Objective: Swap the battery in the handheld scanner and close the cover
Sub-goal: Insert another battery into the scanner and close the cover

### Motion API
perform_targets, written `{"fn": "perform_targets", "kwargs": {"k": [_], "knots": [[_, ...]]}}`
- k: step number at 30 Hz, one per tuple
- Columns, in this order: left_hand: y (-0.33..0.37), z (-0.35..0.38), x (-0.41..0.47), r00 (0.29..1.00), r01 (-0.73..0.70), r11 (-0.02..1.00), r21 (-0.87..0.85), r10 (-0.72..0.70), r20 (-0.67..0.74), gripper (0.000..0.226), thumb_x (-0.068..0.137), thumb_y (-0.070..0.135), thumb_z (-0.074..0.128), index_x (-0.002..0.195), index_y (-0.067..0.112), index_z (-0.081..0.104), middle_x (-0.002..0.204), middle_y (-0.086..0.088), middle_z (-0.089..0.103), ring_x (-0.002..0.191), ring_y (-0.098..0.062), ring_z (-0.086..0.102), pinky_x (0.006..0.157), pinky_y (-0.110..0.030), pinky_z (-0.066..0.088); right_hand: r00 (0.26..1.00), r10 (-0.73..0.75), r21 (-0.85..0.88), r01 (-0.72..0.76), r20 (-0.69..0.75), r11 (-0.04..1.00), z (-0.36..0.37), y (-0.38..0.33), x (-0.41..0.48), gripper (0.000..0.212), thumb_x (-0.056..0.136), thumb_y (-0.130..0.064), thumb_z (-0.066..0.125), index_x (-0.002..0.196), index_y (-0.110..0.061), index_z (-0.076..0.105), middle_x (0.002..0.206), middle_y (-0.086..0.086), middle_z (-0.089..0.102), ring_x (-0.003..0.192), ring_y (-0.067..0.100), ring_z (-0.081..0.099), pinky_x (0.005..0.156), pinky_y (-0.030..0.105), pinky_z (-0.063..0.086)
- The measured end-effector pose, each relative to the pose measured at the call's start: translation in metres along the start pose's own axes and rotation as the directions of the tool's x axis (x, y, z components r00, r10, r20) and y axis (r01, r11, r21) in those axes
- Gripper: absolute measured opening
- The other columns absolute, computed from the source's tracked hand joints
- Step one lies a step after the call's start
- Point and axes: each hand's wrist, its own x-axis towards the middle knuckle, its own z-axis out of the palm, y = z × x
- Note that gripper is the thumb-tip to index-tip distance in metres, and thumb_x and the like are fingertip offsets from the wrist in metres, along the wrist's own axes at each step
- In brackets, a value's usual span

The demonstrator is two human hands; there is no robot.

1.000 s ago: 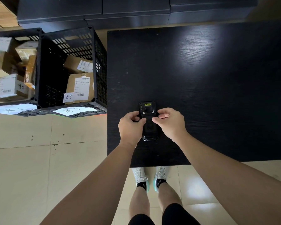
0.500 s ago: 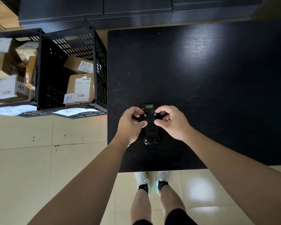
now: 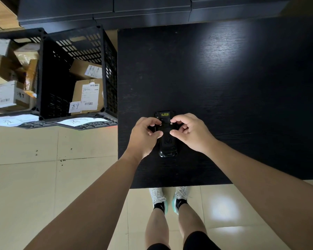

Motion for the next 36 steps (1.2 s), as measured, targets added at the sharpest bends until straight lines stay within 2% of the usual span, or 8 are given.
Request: {"fn": "perform_targets", "kwargs": {"k": [4, 6, 10, 14, 16, 29, 36], "knots": [[0.002, 0.000, -0.002, 0.999, -0.031, 0.999, 0.023, 0.032, -0.014, 0.027, 0.082, 0.009, 0.077, 0.103, 0.027, 0.072, 0.102, 0.011, 0.054, 0.068, -0.009, 0.055, 0.075, -0.021, 0.053, 1.000, -0.026, -0.012, 0.026, -0.011, 1.000, 0.002, 0.001, -0.001, 0.030, 0.084, -0.028, 0.076, 0.112, -0.029, 0.067, 0.112, -0.004, 0.056, 0.081, 0.009, 0.064, 0.072, 0.022, 0.058], [0.003, -0.002, -0.001, 0.999, -0.033, 0.999, 0.032, 0.033, 0.005, 0.026, 0.083, 0.010, 0.077, 0.102, 0.026, 0.071, 0.102, 0.010, 0.054, 0.069, -0.010, 0.055, 0.074, -0.016, 0.049, 1.000, -0.022, -0.016, 0.022, 0.000, 1.000, 0.001, 0.001, 0.001, 0.028, 0.084, -0.029, 0.076, 0.110, -0.027, 0.067, 0.111, -0.003, 0.057, 0.081, 0.009, 0.065, 0.072, 0.022, 0.058], [0.002, -0.003, 0.004, 0.998, -0.043, 0.998, 0.050, 0.040, 0.054, 0.025, 0.083, 0.010, 0.076, 0.100, 0.026, 0.068, 0.100, 0.009, 0.052, 0.071, -0.014, 0.057, 0.077, -0.033, 0.059, 0.999, -0.011, -0.028, 0.012, 0.042, 1.000, -0.002, 0.001, 0.005, 0.026, 0.084, -0.031, 0.075, 0.107, -0.028, 0.065, 0.110, -0.002, 0.056, 0.080, 0.010, 0.065, 0.072, 0.020, 0.056], [0.001, -0.006, 0.006, 0.994, -0.062, 0.997, 0.053, 0.057, 0.098, 0.025, 0.083, 0.010, 0.075, 0.099, 0.026, 0.065, 0.099, 0.008, 0.050, 0.073, -0.023, 0.059, 0.077, -0.044, 0.060, 0.997, 0.004, -0.035, -0.002, 0.071, 0.999, -0.005, 0.001, 0.008, 0.026, 0.084, -0.033, 0.075, 0.106, -0.031, 0.062, 0.107, -0.003, 0.054, 0.079, 0.010, 0.066, 0.075, 0.026, 0.057], [0.000, -0.007, 0.008, 0.992, -0.060, 0.997, 0.049, 0.054, 0.114, 0.025, 0.083, 0.011, 0.075, 0.098, 0.027, 0.063, 0.098, 0.010, 0.049, 0.071, -0.021, 0.057, 0.076, -0.047, 0.060, 0.997, 0.007, -0.036, -0.004, 0.079, 0.999, -0.005, 0.001, 0.008, 0.026, 0.083, -0.034, 0.075, 0.106, -0.031, 0.061, 0.107, -0.003, 0.055, 0.079, 0.010, 0.066, 0.075, 0.026, 0.058], [0.002, -0.010, 0.016, 0.976, -0.100, 0.983, 0.152, 0.067, 0.205, 0.026, 0.087, 0.013, 0.071, 0.090, 0.032, 0.053, 0.096, 0.012, 0.047, 0.072, -0.018, 0.056, 0.075, -0.049, 0.060, 0.994, 0.012, -0.039, -0.008, 0.107, 0.999, -0.007, -0.001, 0.011, 0.025, 0.083, -0.035, 0.075, 0.102, -0.034, 0.059, 0.105, -0.005, 0.053, 0.076, 0.010, 0.065, 0.076, 0.028, 0.058], [0.002, -0.004, 0.008, 0.993, -0.064, 0.989, 0.135, 0.051, 0.104, 0.020, 0.086, 0.010, 0.072, 0.095, 0.021, 0.058, 0.095, 0.007, 0.051, 0.070, -0.013, 0.052, 0.075, -0.041, 0.059, 0.993, 0.025, -0.042, -0.020, 0.117, 0.999, -0.007, -0.001, 0.011, 0.023, 0.083, -0.035, 0.074, 0.098, -0.032, 0.057, 0.101, -0.004, 0.054, 0.077, 0.010, 0.063, 0.075, 0.028, 0.057]]}}
